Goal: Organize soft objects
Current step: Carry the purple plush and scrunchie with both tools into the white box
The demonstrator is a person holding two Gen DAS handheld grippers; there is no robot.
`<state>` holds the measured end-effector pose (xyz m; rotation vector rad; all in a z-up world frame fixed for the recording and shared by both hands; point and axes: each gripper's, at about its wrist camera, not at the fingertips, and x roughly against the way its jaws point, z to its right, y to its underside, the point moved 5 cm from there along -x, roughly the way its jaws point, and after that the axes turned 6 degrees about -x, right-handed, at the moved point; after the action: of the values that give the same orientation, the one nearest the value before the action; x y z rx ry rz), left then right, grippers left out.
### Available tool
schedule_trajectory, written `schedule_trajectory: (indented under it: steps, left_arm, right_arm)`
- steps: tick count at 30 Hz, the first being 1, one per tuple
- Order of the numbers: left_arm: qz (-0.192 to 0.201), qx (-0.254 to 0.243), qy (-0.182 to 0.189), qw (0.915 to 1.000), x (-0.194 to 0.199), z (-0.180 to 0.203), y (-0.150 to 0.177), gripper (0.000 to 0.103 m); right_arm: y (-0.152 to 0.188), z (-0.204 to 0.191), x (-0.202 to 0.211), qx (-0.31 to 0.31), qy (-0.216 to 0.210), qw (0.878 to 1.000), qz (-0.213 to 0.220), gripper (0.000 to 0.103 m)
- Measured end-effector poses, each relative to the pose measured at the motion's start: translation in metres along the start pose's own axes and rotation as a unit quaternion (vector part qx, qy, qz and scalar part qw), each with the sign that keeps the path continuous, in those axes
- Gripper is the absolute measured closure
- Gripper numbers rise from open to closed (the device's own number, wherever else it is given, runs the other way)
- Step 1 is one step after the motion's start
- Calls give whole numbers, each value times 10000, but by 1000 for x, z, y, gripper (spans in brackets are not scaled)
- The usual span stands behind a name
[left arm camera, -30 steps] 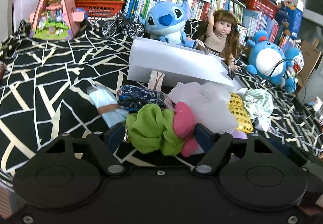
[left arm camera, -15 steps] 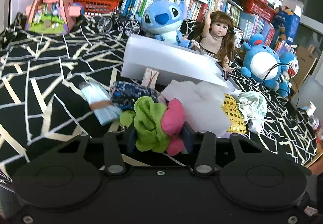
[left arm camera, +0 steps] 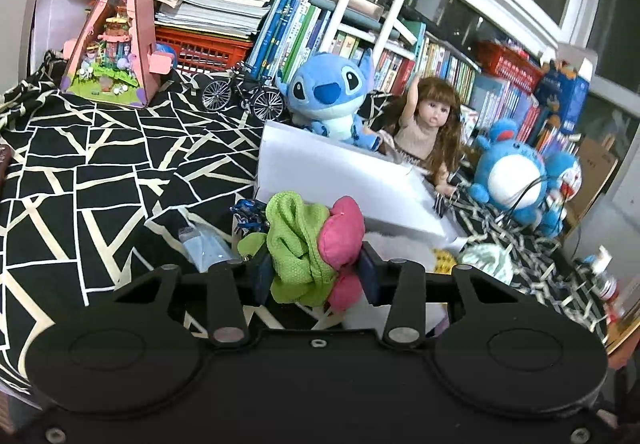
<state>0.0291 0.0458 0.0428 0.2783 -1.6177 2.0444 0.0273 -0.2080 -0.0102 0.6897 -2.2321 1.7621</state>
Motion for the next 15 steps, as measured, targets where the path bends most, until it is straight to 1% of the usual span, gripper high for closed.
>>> schedule_trajectory:
  steps: [6, 10, 15]
  left_arm:
    - [162, 104, 102, 9998, 2, -6, -21, 62]
    - [276, 212, 271, 9990, 2, -11, -40, 62]
    - [376, 87, 276, 9989, -3, -10, -57, 62]
  right_arm:
    - [-20, 7, 6, 72, 139, 9994, 311, 59]
    - [-36, 12, 6, 121, 226, 9984, 512, 59]
    - [-51, 15, 3, 92, 196, 9973, 709, 59]
